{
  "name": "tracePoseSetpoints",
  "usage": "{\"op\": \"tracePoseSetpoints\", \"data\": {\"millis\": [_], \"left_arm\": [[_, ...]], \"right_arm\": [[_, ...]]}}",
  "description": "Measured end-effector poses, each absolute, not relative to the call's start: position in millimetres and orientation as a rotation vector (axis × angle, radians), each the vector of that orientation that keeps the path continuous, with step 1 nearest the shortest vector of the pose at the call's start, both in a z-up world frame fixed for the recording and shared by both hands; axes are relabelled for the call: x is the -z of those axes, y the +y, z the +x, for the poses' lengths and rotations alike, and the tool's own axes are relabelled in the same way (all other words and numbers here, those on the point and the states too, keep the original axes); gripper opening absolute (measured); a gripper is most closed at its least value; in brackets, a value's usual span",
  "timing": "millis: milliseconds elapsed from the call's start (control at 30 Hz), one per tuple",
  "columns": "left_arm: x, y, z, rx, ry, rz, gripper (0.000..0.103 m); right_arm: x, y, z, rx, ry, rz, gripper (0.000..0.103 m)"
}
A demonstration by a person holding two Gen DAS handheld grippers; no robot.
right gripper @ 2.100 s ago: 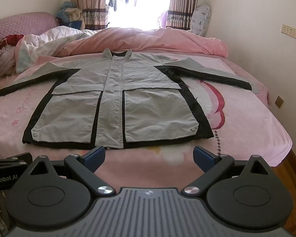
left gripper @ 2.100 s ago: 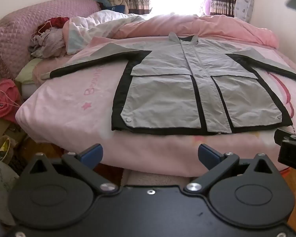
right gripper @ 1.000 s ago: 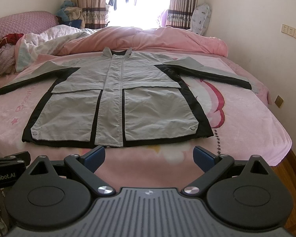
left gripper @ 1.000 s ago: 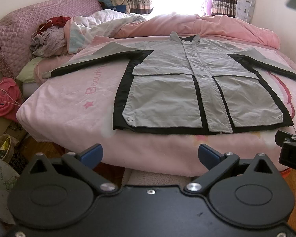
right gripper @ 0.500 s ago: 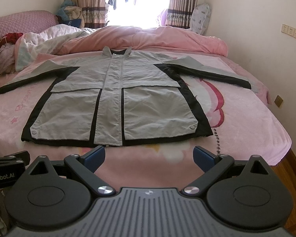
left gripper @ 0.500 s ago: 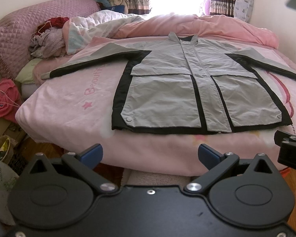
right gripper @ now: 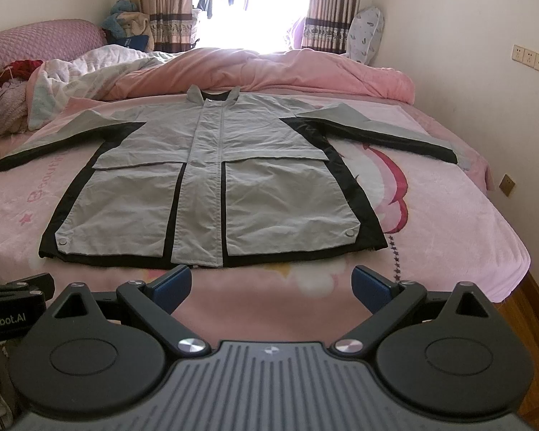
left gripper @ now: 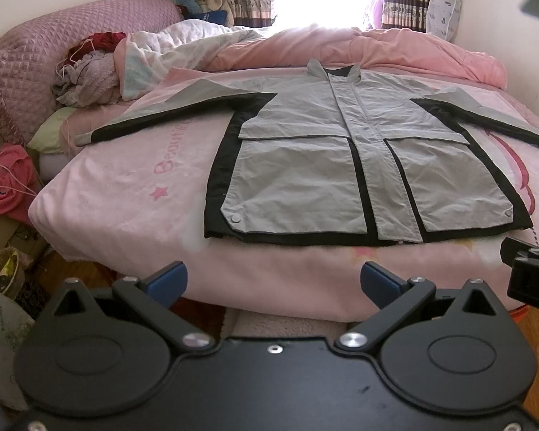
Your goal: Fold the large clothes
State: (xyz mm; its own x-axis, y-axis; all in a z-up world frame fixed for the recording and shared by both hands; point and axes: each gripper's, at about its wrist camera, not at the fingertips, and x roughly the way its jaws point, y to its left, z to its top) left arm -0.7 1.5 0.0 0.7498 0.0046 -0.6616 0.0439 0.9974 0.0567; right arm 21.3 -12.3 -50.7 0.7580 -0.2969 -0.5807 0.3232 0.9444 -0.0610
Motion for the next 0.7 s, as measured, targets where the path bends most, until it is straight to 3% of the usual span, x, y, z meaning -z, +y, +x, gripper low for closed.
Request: {"op": "tracePoseSetpoints", "data": {"millis": [700], "left_arm": [[-0.5, 2.0, -1.1, 0.026, 0.721, 0.076, 0.103]], "right_arm": [[49.9, -12.8, 22.6, 0.337, 0.626, 0.041, 0.103]]}}
